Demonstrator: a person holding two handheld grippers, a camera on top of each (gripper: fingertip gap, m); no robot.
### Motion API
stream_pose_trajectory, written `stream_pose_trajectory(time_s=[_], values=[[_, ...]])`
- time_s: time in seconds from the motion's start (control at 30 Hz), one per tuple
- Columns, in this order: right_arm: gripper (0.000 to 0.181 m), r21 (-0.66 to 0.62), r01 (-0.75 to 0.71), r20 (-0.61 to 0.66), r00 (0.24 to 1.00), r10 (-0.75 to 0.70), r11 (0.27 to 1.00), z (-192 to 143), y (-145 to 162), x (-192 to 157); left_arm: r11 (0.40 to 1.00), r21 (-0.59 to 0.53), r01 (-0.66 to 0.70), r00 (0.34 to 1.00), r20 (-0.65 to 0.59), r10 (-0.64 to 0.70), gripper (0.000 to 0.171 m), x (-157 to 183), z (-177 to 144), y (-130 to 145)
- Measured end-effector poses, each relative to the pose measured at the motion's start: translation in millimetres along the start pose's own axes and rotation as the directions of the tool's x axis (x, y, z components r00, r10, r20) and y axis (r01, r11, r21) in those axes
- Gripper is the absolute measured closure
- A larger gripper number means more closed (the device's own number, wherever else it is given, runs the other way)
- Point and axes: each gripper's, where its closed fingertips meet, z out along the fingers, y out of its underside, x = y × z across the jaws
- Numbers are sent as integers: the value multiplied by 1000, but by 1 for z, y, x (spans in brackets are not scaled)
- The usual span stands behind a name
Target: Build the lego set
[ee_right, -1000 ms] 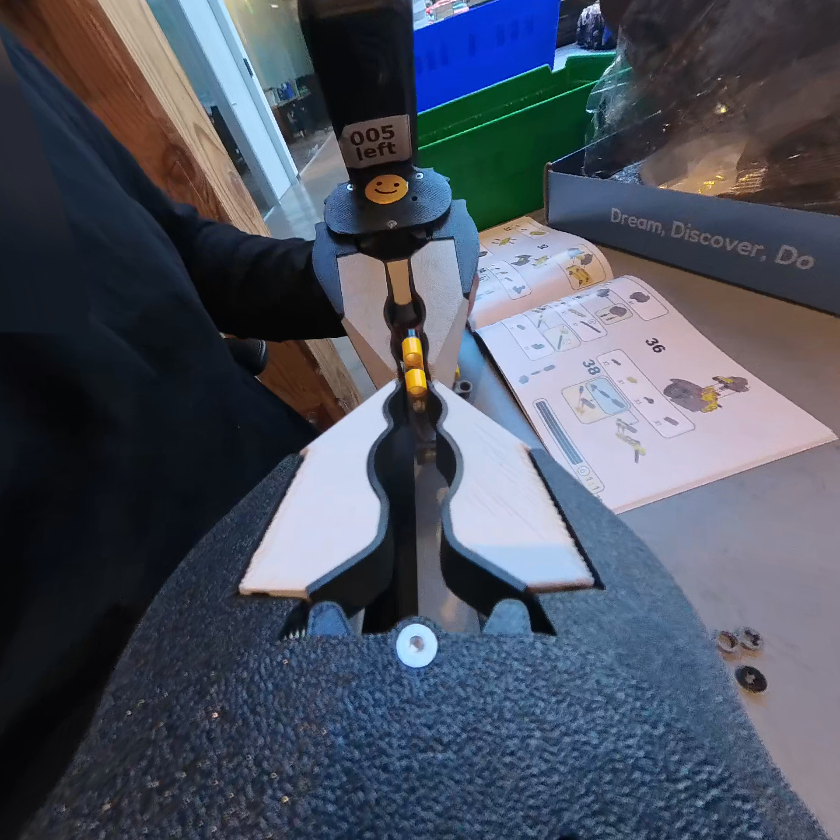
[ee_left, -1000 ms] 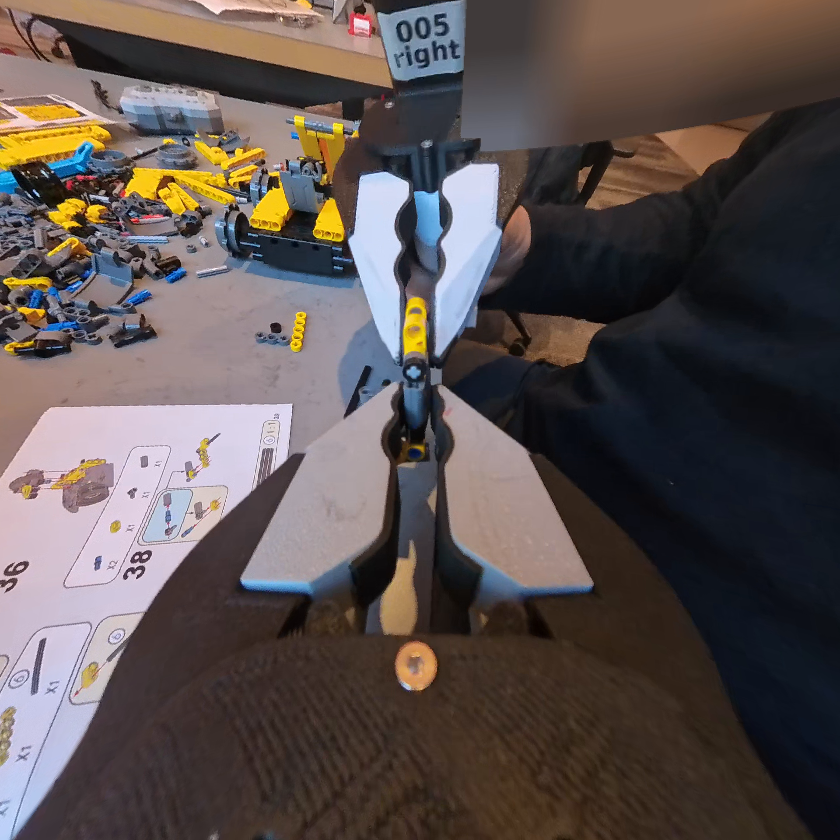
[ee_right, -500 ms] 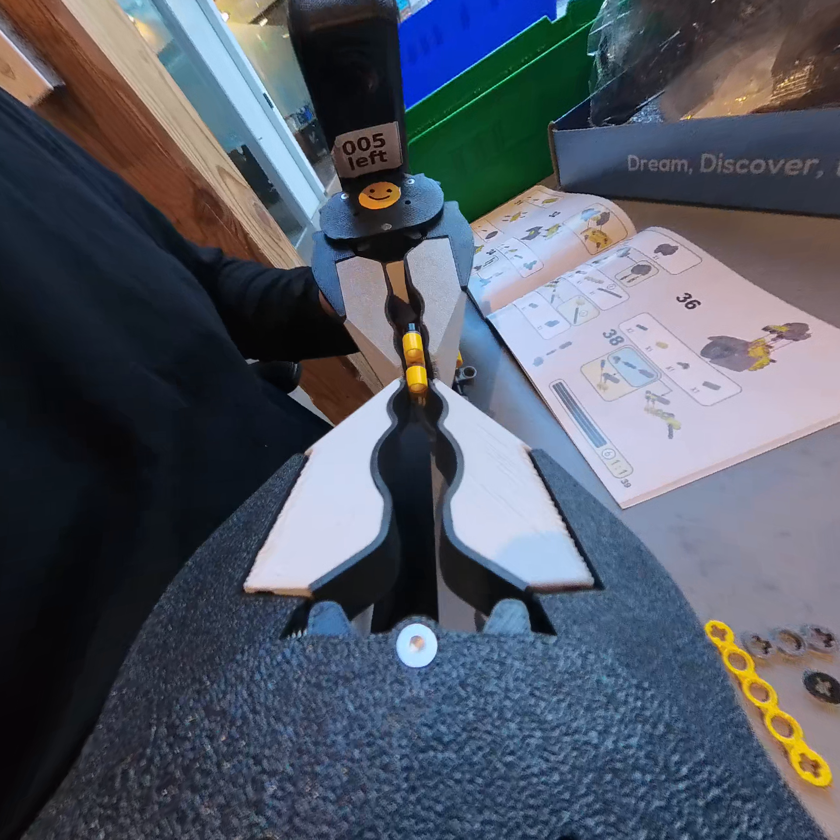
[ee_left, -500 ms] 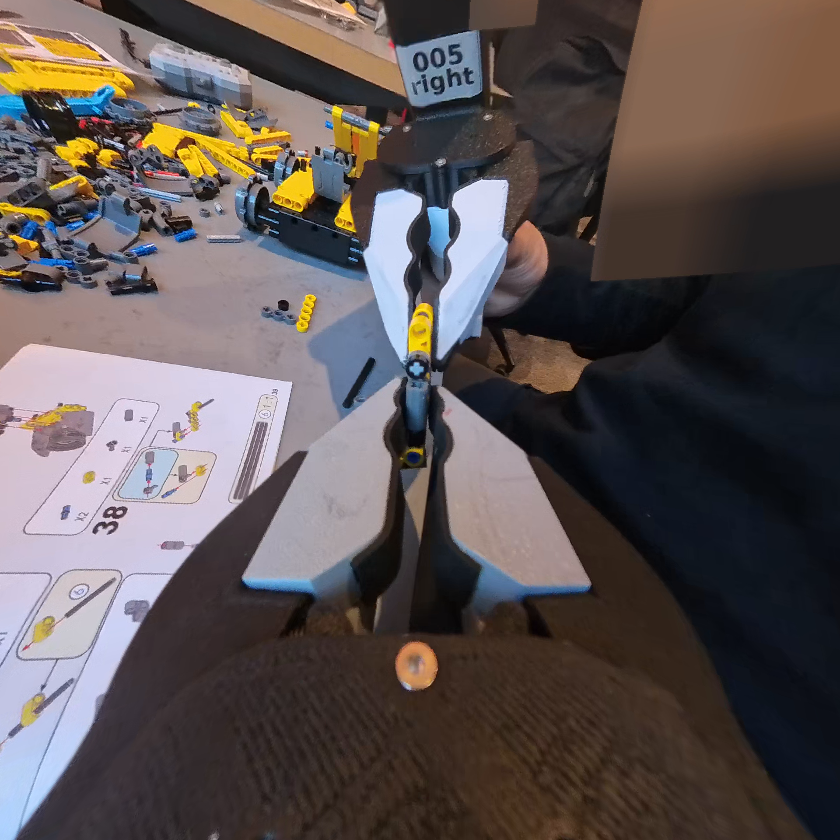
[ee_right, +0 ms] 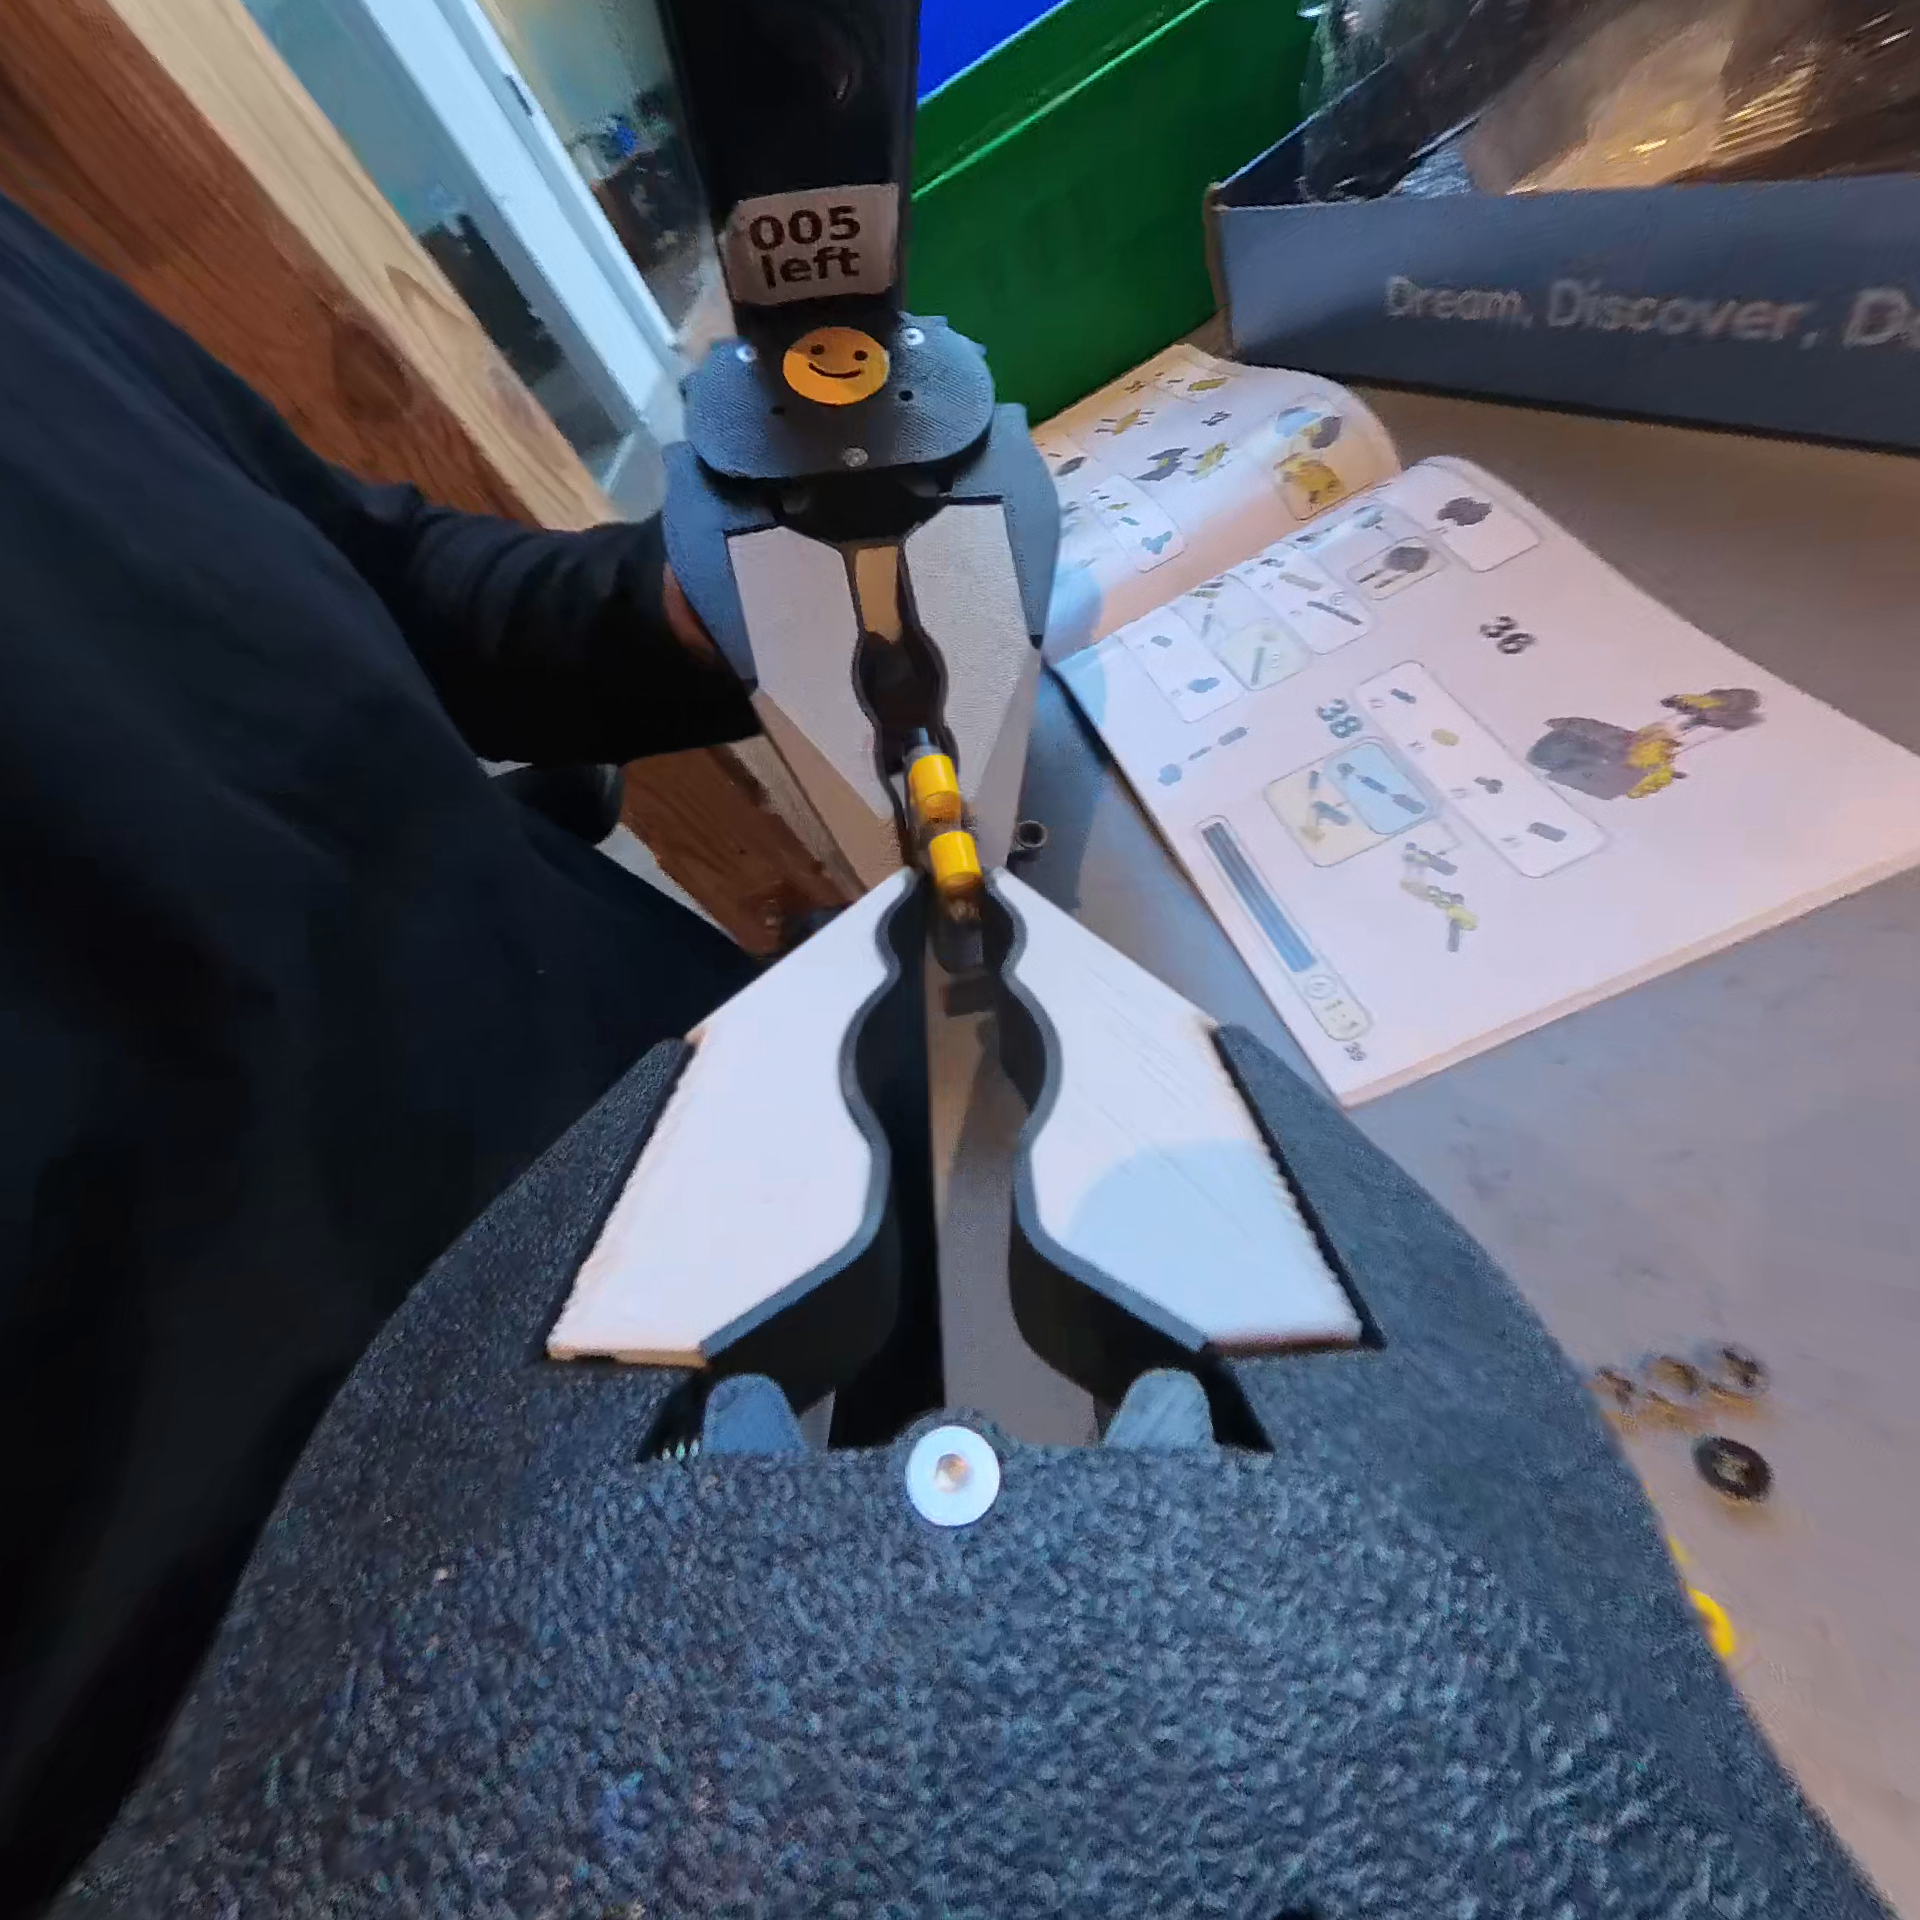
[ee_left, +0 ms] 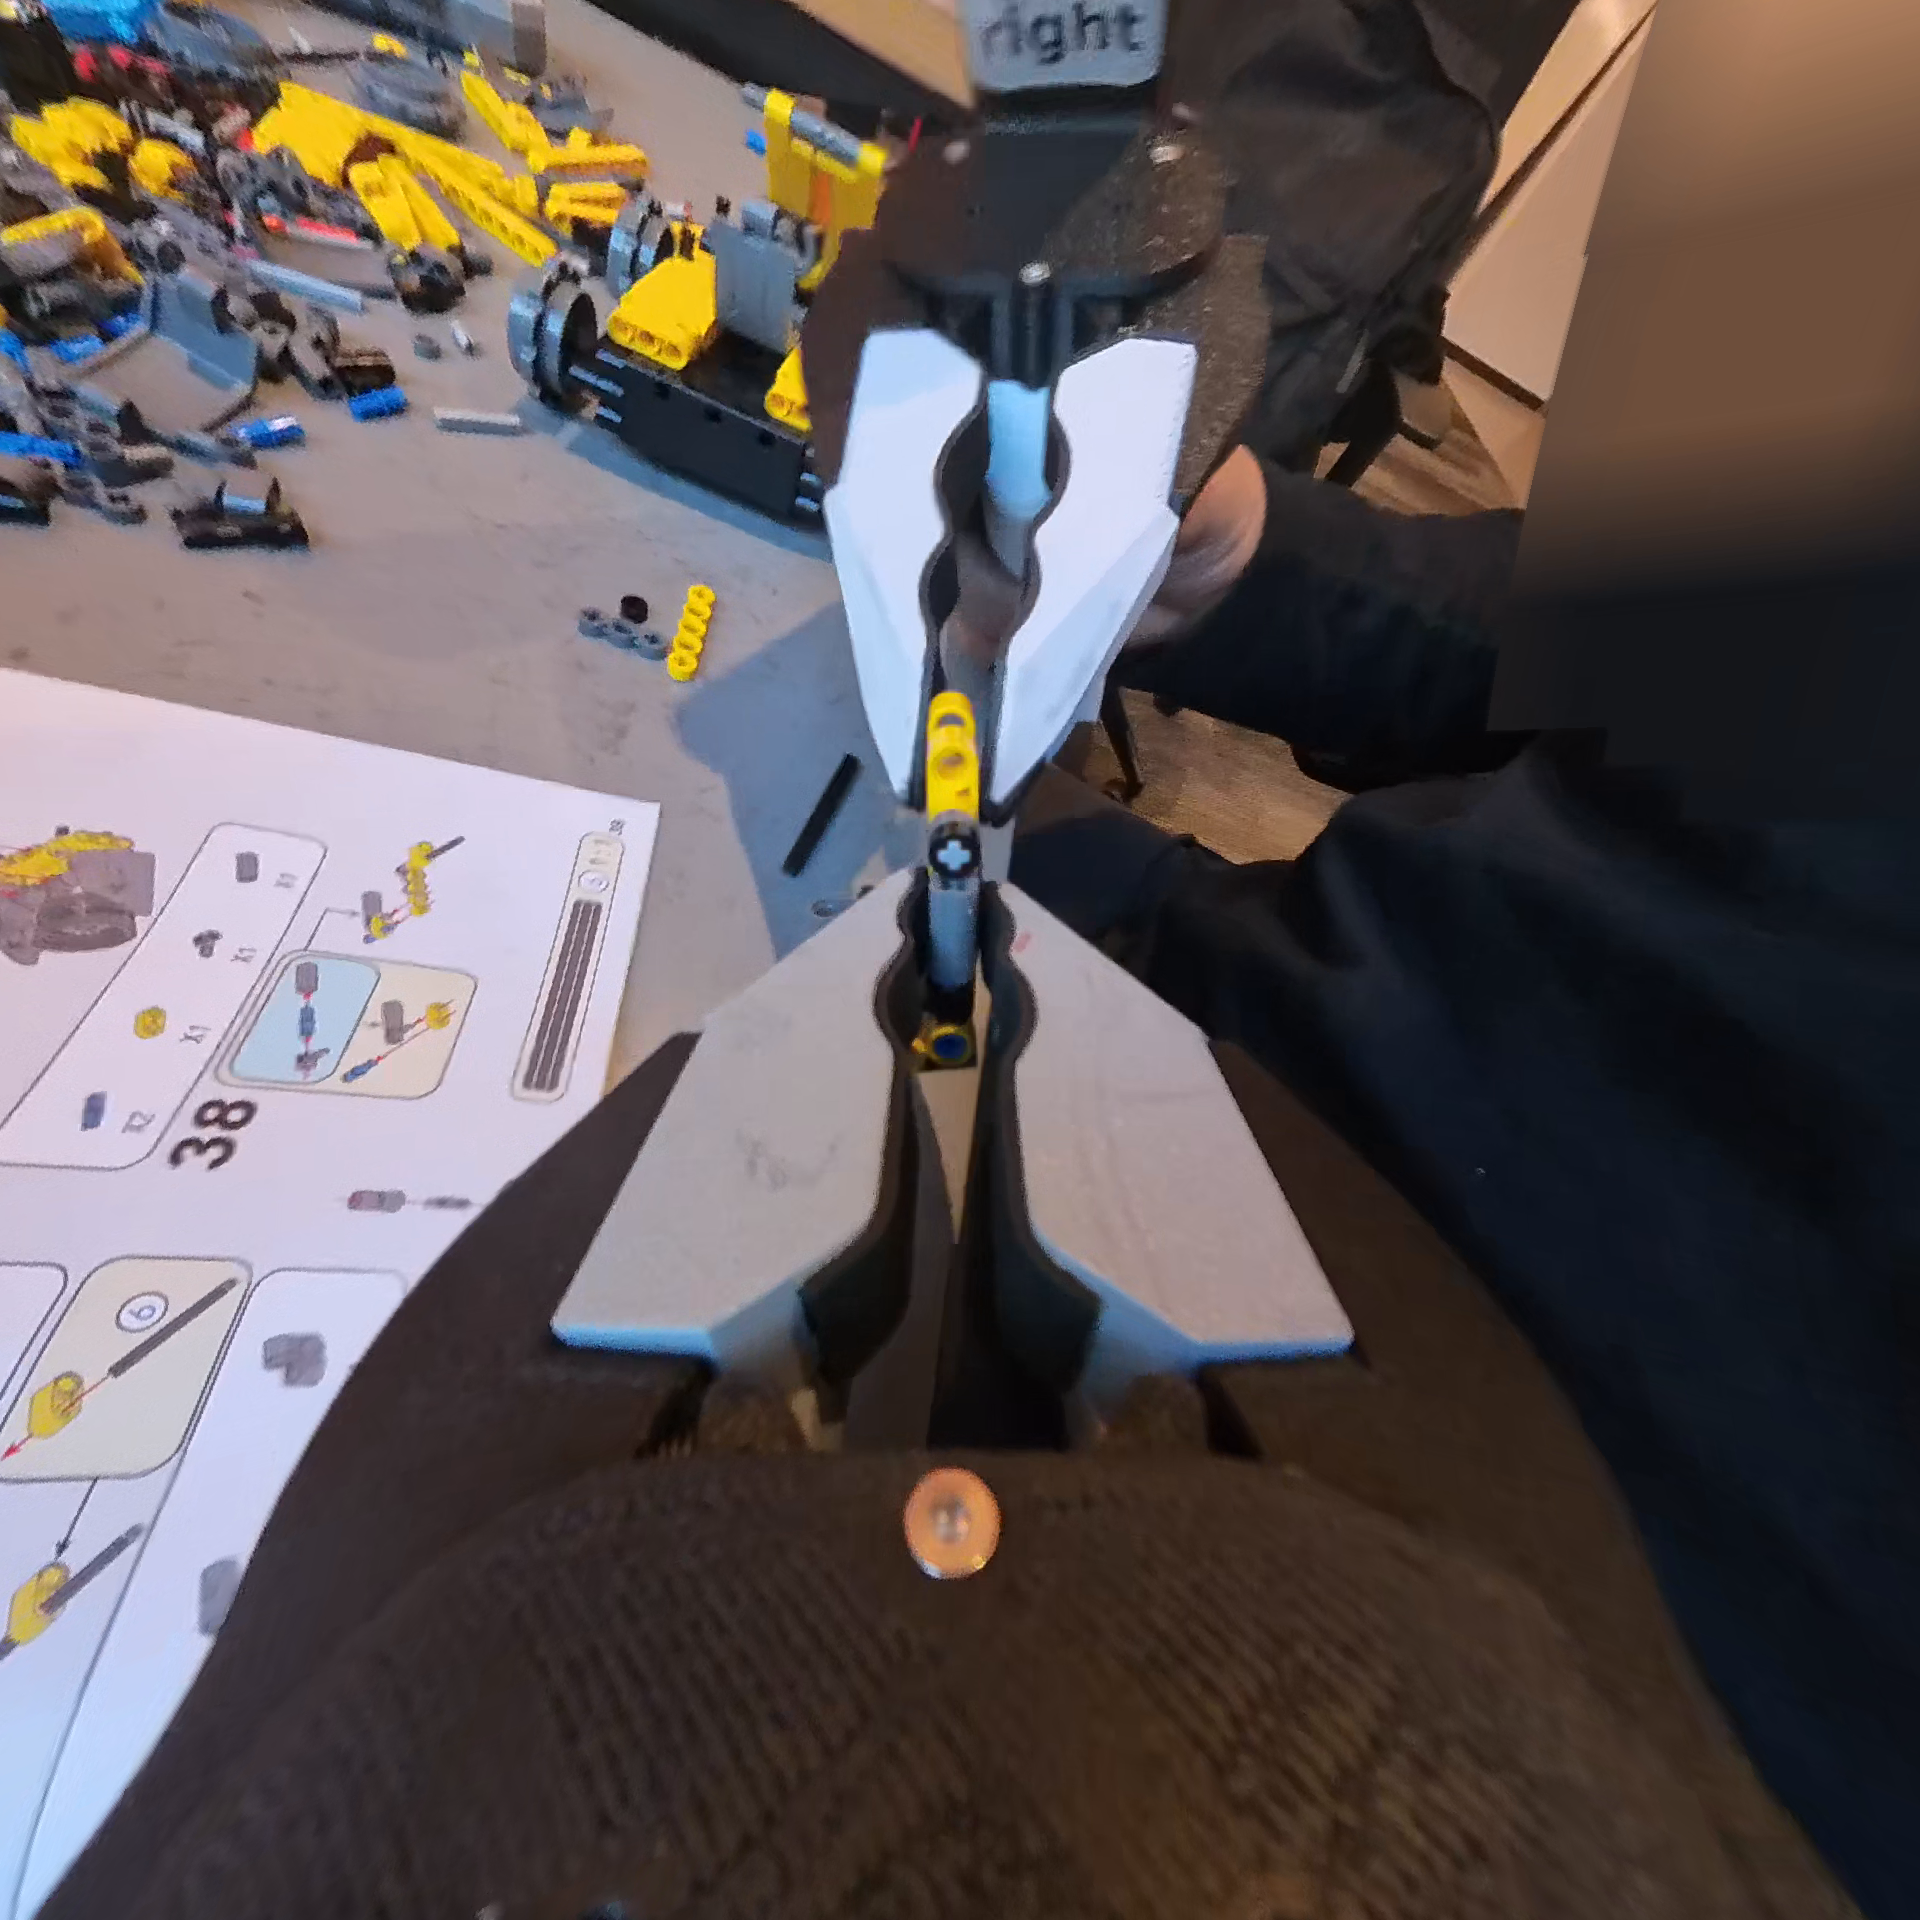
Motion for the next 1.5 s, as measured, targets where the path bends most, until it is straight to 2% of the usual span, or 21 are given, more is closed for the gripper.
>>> stream_pose_trajectory(time_s=[0.43,0.57,0.73,0.9,1.0,1.1,1.3,1.4,1.5], values=[[174,127,-130,18,991,129,983,-10,-20,16,970,108,218,973,-99,-207,164,-7,-3,-16],[164,150,-138,-16,990,142,979,-16,-24,21,950,171,262,958,-161,-236,164,-6,-10,-25],[144,196,-91,37,996,85,976,-25,-30,5,948,252,194,970,-194,-147,164,3,-20,-33],[122,113,7,4,1000,-7,994,-13,-17,-7,950,304,69,982,-188,-11,164,17,-22,-39],[121,41,78,-52,996,-76,996,-2,-8,-7,947,322,23,986,-165,32,164,19,-22,-42],[144,20,121,-67,991,-120,992,0,-6,-9,941,337,-15,987,-146,68,164,22,-23,-43],[154,25,162,-86,984,-159,986,-2,-6,-10,953,288,-91,987,-101,125,165,25,-24,-34],[148,-14,124,-121,985,-125,992,0,0,1,985,172,-7,997,-70,20,165,10,-17,-22],[146,22,108,-114,988,-105,994,-4,-6,0,992,111,55,997,-56,-49,165,2,-13,-15]])
